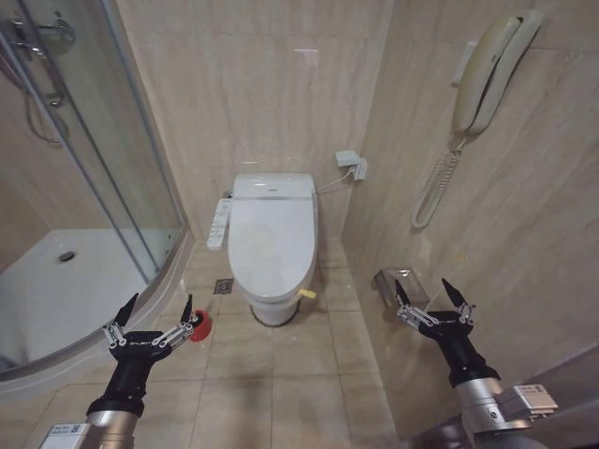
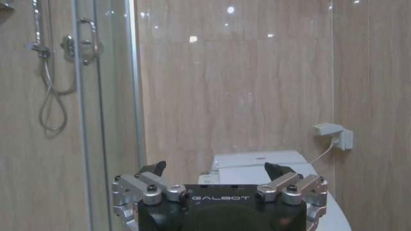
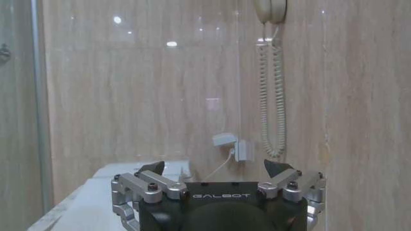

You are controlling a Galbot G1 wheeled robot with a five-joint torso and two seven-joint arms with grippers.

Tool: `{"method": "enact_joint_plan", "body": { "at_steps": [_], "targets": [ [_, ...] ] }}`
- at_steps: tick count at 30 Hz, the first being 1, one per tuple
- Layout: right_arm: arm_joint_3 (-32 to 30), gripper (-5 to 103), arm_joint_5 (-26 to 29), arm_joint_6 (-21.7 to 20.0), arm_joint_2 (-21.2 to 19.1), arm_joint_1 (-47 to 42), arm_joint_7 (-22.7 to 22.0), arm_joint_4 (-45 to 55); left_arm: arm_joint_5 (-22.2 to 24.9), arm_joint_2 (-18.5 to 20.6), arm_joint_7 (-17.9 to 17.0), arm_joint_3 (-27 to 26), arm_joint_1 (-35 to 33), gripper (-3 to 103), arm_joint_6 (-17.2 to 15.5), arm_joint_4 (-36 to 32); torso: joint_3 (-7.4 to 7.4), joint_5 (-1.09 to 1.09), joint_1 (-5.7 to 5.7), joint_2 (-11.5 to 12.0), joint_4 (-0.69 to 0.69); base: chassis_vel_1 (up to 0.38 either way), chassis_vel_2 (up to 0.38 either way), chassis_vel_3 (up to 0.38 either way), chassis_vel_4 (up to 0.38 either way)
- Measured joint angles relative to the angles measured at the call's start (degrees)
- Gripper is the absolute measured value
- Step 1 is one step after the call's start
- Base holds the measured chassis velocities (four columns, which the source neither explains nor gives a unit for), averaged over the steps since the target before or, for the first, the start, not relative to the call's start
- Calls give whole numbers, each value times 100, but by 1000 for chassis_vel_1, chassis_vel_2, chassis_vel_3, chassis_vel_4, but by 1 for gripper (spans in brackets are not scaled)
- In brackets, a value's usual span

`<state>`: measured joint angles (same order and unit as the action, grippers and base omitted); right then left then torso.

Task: Open the toilet lid, clean the toilet bowl with a toilet brush, close the toilet lid, and flush.

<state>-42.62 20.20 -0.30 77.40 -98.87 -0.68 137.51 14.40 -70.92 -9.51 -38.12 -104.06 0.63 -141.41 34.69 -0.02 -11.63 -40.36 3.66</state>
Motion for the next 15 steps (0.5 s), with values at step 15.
{"method": "enact_joint_plan", "body": {
  "at_steps": [15],
  "targets": [
    [0, 100, 0, 0, 0, 0, 1, 0, 0, 0, 0, 1, 0, 100, 0, 0, 1, 1, 0, -1, 1, 217, 35, -210, -32]
  ]
}}
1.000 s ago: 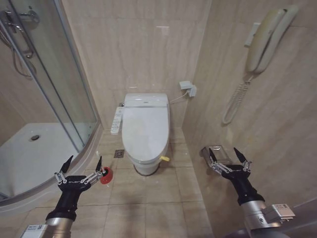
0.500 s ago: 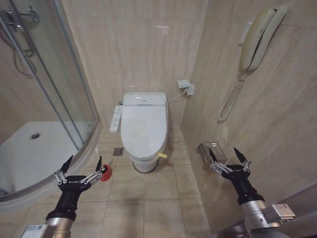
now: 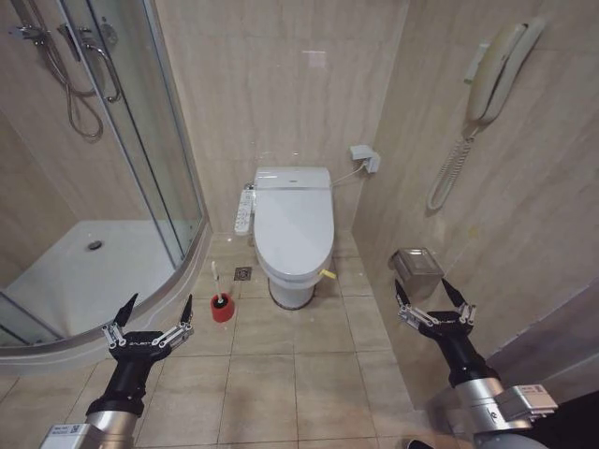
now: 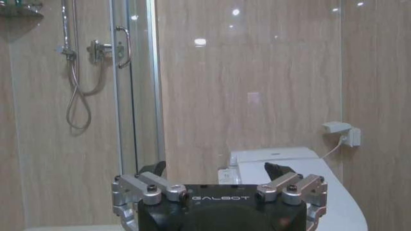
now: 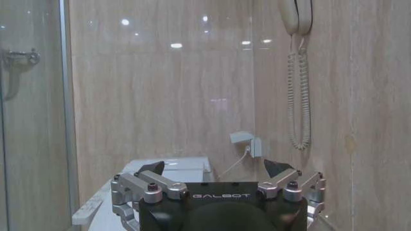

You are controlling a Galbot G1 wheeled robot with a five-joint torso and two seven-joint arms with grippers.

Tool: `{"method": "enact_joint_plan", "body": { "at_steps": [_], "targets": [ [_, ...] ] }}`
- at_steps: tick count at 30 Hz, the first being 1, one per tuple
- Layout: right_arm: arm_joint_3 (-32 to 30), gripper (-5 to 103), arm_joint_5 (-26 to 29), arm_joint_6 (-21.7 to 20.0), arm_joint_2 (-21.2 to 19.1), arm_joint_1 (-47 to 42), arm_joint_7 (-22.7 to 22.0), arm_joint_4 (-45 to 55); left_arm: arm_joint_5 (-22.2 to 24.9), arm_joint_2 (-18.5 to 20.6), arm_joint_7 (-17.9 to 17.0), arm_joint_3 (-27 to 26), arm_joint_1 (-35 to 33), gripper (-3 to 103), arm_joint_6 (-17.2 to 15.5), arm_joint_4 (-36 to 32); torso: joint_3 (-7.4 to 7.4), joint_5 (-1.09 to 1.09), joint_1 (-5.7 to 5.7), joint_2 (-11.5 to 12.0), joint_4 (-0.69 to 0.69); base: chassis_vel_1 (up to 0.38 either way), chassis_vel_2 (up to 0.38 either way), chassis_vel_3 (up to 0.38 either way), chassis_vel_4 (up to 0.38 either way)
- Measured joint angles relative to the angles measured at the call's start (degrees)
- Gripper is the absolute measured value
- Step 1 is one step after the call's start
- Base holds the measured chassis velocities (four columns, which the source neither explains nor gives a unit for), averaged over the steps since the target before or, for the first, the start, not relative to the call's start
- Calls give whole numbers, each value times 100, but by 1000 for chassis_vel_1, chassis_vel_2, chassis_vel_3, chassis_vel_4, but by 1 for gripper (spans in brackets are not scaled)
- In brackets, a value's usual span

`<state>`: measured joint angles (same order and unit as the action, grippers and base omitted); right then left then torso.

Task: Open the toilet lid, clean the toilet bowl with a toilet brush, close the toilet lid, and flush.

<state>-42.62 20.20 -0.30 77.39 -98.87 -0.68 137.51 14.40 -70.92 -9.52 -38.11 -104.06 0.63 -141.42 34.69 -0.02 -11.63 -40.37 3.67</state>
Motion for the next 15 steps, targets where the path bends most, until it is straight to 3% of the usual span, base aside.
{"method": "enact_joint_plan", "body": {
  "at_steps": [15],
  "targets": [
    [-1, 100, 0, 0, 0, 0, -2, 0, 0, 0, 1, 0, 0, 100, 0, 0, -1, 1, 1, 1, 0, -41, -3, 34, 4]
  ]
}}
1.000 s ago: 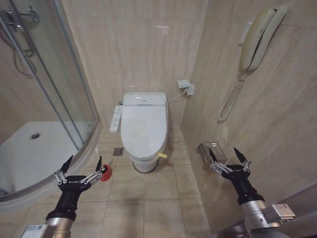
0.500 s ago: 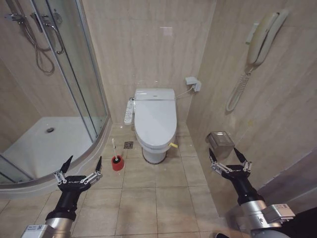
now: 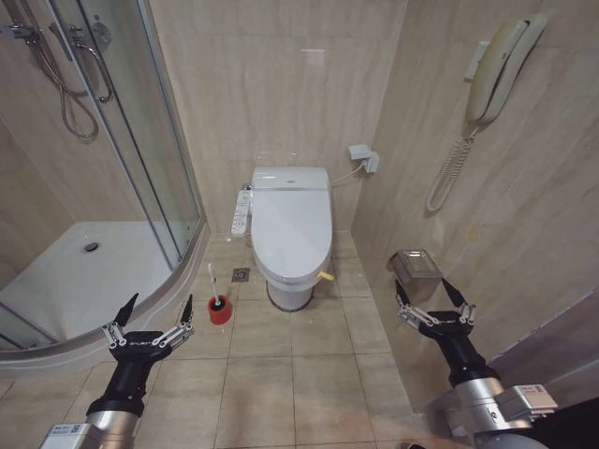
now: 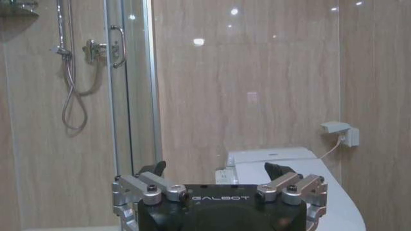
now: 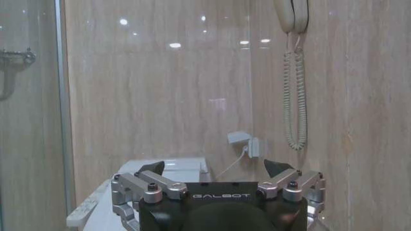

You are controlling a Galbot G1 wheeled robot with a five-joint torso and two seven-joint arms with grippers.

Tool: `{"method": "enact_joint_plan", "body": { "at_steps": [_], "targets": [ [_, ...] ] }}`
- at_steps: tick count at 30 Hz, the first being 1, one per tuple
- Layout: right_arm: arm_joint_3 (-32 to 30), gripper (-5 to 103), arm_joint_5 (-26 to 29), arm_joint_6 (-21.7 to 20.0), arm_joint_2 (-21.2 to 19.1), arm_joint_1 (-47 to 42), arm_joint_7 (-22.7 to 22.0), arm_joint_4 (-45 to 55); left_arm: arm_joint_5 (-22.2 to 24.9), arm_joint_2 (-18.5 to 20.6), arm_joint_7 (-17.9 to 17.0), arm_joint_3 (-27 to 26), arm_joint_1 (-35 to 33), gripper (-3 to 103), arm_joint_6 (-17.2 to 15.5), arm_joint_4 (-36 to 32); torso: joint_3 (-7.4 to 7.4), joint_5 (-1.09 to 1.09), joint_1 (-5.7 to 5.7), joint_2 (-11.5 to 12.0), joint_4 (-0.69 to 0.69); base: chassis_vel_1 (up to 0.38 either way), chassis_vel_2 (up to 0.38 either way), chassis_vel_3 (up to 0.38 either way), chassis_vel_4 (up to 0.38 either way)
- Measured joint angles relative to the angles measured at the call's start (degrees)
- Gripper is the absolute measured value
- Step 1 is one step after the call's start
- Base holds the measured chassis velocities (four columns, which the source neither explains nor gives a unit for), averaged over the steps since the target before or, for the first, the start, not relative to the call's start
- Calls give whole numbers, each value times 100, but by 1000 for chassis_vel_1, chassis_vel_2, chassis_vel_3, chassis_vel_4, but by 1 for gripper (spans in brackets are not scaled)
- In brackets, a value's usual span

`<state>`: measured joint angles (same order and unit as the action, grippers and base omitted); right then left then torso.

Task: Open the toilet lid, clean the toilet bowl with a toilet brush, close the toilet lid, and flush.

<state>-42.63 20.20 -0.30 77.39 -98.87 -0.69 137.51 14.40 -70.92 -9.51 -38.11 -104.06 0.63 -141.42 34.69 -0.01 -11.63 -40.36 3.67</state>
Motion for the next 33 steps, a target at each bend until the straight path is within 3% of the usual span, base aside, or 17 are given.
{"method": "enact_joint_plan", "body": {
  "at_steps": [33],
  "targets": [
    [0, 100, 0, 0, 0, 0, 0, 0, 0, 0, 0, 0, 0, 100, 0, -1, 0, 1, 0, 0, 0, 27, -43, -28, 40]
  ]
}}
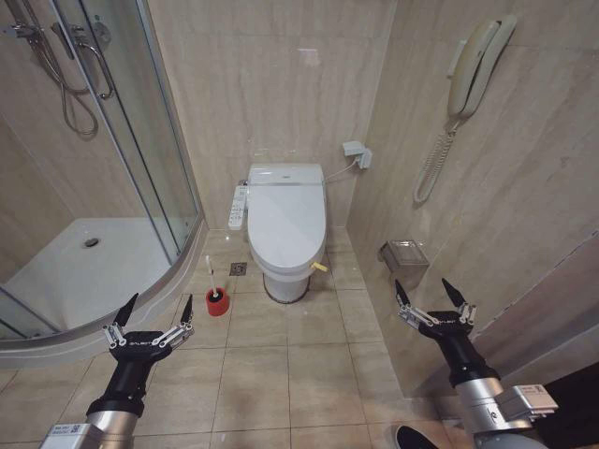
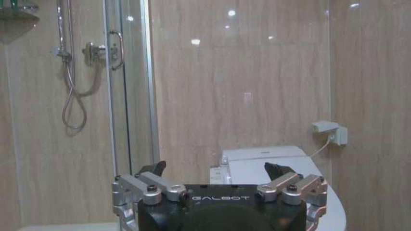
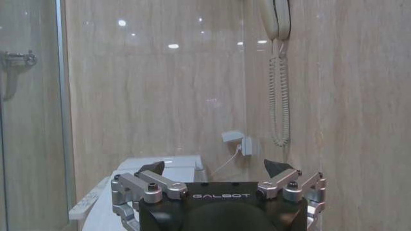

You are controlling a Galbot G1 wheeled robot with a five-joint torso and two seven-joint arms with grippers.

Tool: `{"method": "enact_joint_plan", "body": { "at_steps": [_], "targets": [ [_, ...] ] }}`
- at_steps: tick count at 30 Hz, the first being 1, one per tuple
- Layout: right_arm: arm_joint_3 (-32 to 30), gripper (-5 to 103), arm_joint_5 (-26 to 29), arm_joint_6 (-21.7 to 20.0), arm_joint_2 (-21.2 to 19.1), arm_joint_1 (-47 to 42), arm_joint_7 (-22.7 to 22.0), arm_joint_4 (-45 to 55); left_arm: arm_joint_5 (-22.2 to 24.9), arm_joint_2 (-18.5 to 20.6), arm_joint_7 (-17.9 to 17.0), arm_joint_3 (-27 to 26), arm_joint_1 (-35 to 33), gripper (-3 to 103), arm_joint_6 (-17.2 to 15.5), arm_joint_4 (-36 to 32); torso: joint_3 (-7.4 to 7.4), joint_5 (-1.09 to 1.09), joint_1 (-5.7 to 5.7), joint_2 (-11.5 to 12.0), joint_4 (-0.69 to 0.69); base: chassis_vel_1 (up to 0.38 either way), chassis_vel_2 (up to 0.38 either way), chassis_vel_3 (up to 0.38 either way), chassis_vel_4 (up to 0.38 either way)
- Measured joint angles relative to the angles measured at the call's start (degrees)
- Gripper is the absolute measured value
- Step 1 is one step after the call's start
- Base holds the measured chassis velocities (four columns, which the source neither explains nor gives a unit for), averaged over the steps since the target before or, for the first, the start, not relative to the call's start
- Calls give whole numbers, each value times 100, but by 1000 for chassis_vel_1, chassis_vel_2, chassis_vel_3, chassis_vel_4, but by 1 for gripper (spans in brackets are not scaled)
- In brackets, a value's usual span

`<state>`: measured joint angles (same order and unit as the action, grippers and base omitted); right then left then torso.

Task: Open the toilet lid, clean the toilet bowl with a toilet brush, close the toilet lid, and flush.

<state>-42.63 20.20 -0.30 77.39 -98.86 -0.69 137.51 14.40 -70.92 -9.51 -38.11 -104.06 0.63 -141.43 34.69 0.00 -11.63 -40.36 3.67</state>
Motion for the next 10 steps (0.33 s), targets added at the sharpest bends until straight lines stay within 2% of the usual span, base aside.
{"method": "enact_joint_plan", "body": {
  "at_steps": [10],
  "targets": [
    [0, 100, 0, 0, 0, 0, 0, 0, 0, 0, 0, 0, 0, 100, 0, 0, 0, 0, 0, 0, 0, 0, 0, 0, 0]
  ]
}}
